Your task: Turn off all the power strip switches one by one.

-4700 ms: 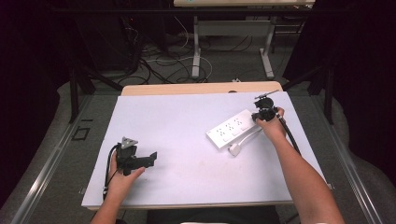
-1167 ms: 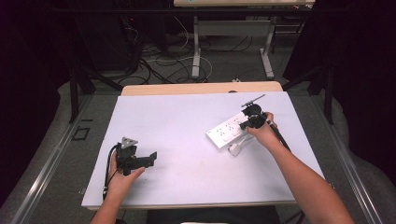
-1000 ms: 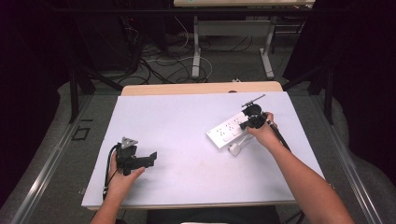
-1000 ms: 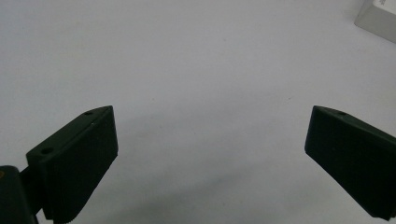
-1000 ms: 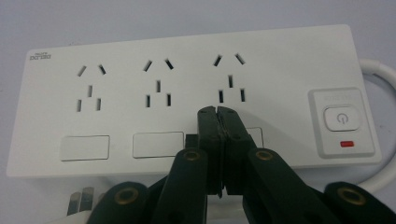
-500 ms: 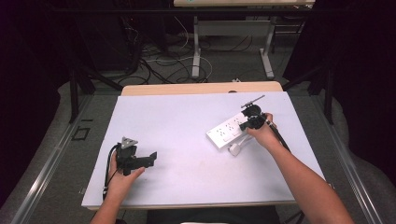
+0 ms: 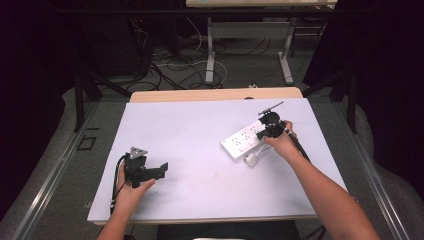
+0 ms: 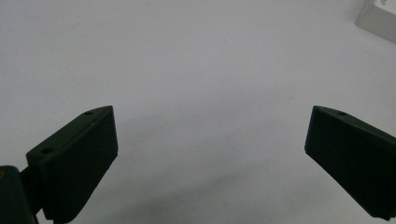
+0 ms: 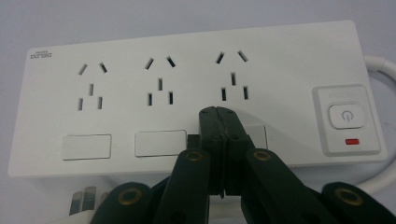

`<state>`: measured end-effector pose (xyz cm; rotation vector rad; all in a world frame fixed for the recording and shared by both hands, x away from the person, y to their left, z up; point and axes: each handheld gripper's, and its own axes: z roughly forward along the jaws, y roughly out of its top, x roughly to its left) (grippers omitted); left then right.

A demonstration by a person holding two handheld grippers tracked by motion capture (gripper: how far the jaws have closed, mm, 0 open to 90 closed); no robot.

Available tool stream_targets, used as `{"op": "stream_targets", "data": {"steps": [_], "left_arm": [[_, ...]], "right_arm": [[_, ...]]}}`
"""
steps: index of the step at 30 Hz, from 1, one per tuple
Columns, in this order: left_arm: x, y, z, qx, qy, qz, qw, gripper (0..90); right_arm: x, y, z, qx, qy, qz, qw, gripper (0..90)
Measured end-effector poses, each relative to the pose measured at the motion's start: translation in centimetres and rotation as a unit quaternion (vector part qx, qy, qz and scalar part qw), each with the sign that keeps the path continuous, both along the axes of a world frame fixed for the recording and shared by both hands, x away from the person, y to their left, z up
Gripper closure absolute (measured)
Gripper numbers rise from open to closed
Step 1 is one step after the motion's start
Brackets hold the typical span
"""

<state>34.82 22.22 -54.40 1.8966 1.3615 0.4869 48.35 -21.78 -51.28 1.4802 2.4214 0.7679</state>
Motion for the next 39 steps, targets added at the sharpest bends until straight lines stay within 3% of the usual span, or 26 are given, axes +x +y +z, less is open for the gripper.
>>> {"op": "stream_targets", "data": {"steps": [12, 17, 19, 20, 29, 31, 38, 39], "left_arm": [[0.0, 0.0, 0.0, 0.000, 0.003, -0.002, 1.0000, 2.6], [0.0, 0.0, 0.0, -0.001, 0.000, 0.000, 1.0000, 2.7], [0.0, 0.0, 0.0, 0.000, 0.000, 0.000, 1.0000, 2.6], [0.0, 0.0, 0.0, 0.000, 0.000, 0.000, 1.0000, 2.6], [0.0, 0.0, 0.0, 0.000, 0.000, 0.000, 1.0000, 2.7], [0.0, 0.0, 0.0, 0.000, 0.000, 0.000, 1.0000, 2.7], [0.0, 0.0, 0.0, 0.000, 0.000, 0.000, 1.0000, 2.6], [0.0, 0.0, 0.0, 0.000, 0.000, 0.000, 1.0000, 2.6]], "right_arm": [[-0.2, 0.3, 0.6, 0.010, -0.012, 0.006, 0.9999, 90.0], [-0.3, 0.5, 0.8, 0.008, -0.007, 0.008, 0.9999, 90.0], [-0.4, 0.6, 0.7, 0.019, -0.016, 0.014, 0.9996, 90.0], [-0.4, 0.6, 0.9, 0.007, -0.008, 0.014, 0.9998, 90.0], [-0.7, 1.1, 0.8, 0.006, -0.008, 0.034, 0.9994, 90.0], [-0.8, 1.4, 0.9, 0.006, -0.003, 0.024, 0.9997, 90.0], [-0.9, 1.9, 0.6, 0.007, -0.006, 0.046, 0.9989, 90.0], [-1.0, 2.0, 0.7, 0.004, 0.002, 0.038, 0.9993, 90.0]]}}
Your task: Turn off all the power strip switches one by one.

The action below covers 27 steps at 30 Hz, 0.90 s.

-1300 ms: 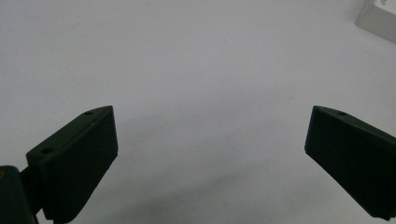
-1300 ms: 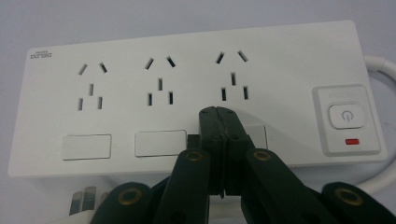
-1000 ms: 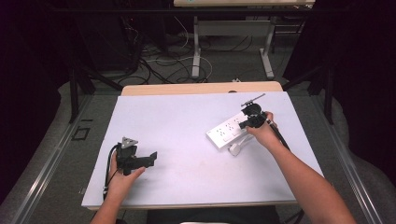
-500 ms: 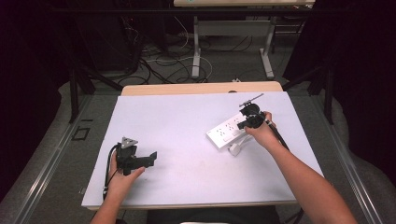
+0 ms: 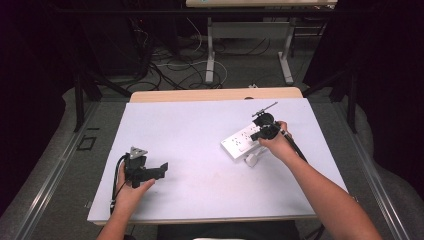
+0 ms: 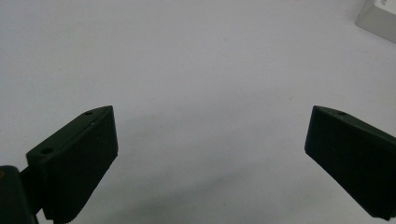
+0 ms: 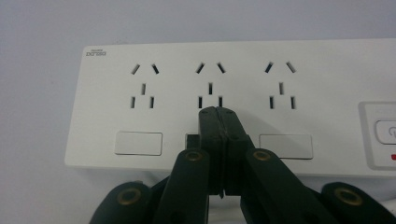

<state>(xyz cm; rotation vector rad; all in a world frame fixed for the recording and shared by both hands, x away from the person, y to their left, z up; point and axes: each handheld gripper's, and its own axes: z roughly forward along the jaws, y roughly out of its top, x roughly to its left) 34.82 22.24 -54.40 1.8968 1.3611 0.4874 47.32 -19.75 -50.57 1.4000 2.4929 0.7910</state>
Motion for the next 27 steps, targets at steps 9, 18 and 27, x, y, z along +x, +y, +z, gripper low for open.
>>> {"op": "stream_targets", "data": {"steps": [9, 18, 27], "left_arm": [[0.0, 0.0, 0.0, 0.000, 0.000, 0.000, 1.0000, 2.6], [0.0, 0.0, 0.0, 0.000, 0.000, 0.000, 1.0000, 2.7], [0.0, 0.1, 0.0, 0.001, 0.000, -0.001, 1.0000, 2.7]], "right_arm": [[-0.1, 0.3, -0.2, -0.003, 0.000, 0.019, 0.9998, 90.0], [-0.3, 0.8, -0.3, -0.005, 0.002, 0.028, 0.9996, 90.0], [-0.3, 1.0, -0.5, -0.008, 0.003, 0.033, 0.9994, 90.0]]}}
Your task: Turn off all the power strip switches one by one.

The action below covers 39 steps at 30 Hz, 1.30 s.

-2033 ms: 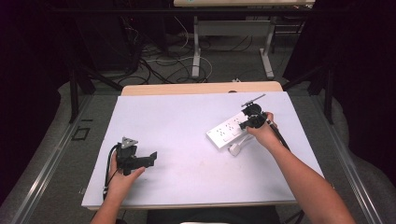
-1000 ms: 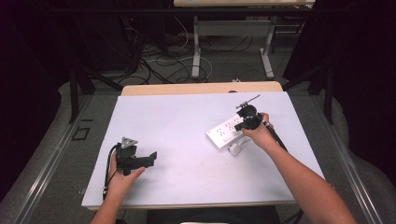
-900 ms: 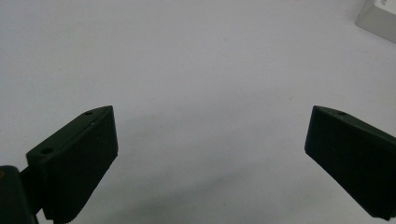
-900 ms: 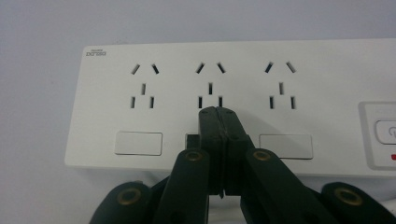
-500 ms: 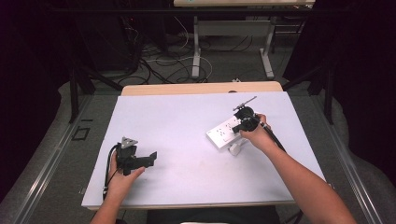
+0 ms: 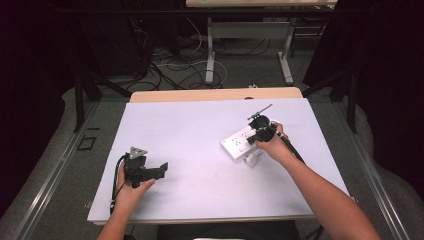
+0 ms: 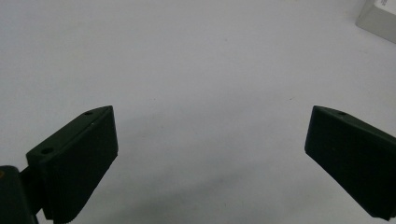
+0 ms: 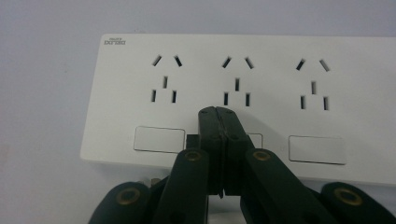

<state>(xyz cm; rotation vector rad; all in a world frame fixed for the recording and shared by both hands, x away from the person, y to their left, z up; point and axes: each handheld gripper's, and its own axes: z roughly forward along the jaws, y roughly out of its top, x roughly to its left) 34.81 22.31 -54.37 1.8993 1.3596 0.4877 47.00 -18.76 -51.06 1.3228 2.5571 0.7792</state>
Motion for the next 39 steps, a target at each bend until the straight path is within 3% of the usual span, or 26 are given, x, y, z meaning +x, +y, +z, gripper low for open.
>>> {"op": "stream_targets", "data": {"steps": [1, 5, 6, 11, 22, 24, 26, 27, 29, 39], "left_arm": [[0.00, -0.01, -0.01, -0.001, 0.000, 0.001, 1.0000, 2.6], [-0.01, -0.03, 0.00, -0.001, 0.000, 0.000, 1.0000, 2.7], [-0.01, -0.03, 0.00, -0.001, 0.000, 0.000, 1.0000, 2.7], [-0.02, -0.05, 0.00, -0.003, -0.001, 0.002, 1.0000, 2.6], [-0.03, -0.06, 0.00, -0.002, -0.001, 0.001, 1.0000, 2.7], [-0.05, -0.05, 0.05, -0.001, 0.002, 0.000, 1.0000, 2.7], [-0.05, -0.03, 0.06, 0.000, 0.002, -0.001, 1.0000, 2.7], [-0.05, -0.03, 0.07, 0.000, 0.002, -0.001, 1.0000, 2.7], [-0.05, -0.03, 0.03, -0.001, -0.001, 0.001, 1.0000, 2.6], [-0.04, -0.01, 0.03, -0.001, -0.001, 0.000, 1.0000, 2.6]], "right_arm": [[0.02, 0.05, -0.23, 0.013, -0.011, -0.001, 0.9999, 90.0], [-0.11, 0.17, -0.12, -0.001, 0.004, -0.008, 1.0000, 90.0], [-0.07, 0.14, -0.41, 0.015, -0.013, -0.003, 0.9998, 90.0], [-0.11, 0.18, -0.13, -0.003, 0.003, -0.009, 0.9999, 90.0], [-0.05, 0.15, -0.29, 0.003, -0.007, 0.000, 1.0000, 90.0], [-0.09, 0.21, -0.22, -0.006, -0.005, -0.004, 1.0000, 90.0], [-0.12, 0.25, -0.24, -0.003, 0.001, -0.004, 1.0000, 90.0], [-0.07, 0.32, -0.59, 0.010, -0.005, -0.001, 0.9999, 90.0], [-0.16, 0.46, -0.39, -0.010, 0.003, -0.010, 0.9999, 90.0], [-0.14, 0.37, -0.48, -0.001, -0.003, -0.003, 1.0000, 90.0]]}}
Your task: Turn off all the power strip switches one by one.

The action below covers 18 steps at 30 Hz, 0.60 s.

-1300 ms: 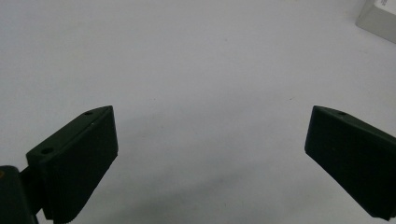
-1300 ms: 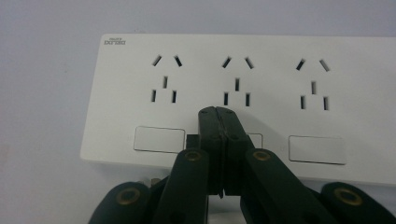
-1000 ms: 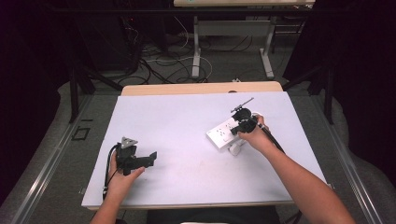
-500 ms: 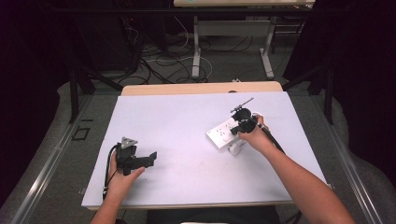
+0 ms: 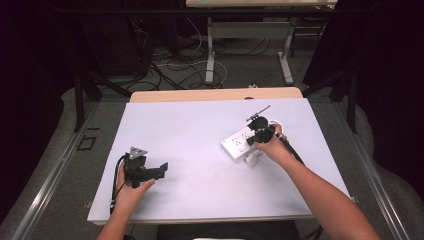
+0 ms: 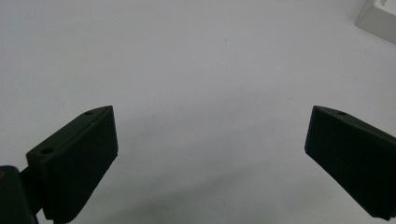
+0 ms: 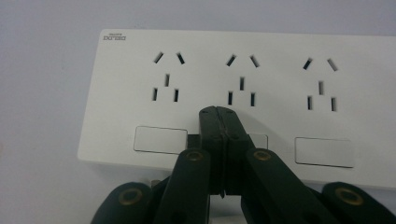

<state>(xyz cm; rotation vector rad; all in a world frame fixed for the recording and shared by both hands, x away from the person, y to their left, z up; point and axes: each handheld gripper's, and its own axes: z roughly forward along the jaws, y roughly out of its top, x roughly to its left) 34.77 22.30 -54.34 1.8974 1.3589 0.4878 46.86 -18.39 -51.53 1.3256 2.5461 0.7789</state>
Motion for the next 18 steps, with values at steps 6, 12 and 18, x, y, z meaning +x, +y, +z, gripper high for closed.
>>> {"op": "stream_targets", "data": {"steps": [6, 12, 18], "left_arm": [[0.02, -0.01, -0.02, 0.000, 0.000, 0.000, 1.0000, 2.7], [0.03, 0.01, -0.02, 0.001, 0.001, 0.000, 1.0000, 2.7], [0.07, -0.04, -0.05, -0.001, 0.001, 0.002, 1.0000, 2.7]], "right_arm": [[0.04, -0.02, 0.00, -0.001, -0.002, 0.001, 1.0000, 90.0], [0.08, -0.21, 0.15, 0.003, -0.002, 0.003, 1.0000, 90.0], [-0.08, -0.16, 0.83, 0.004, 0.000, 0.000, 1.0000, 90.0]]}}
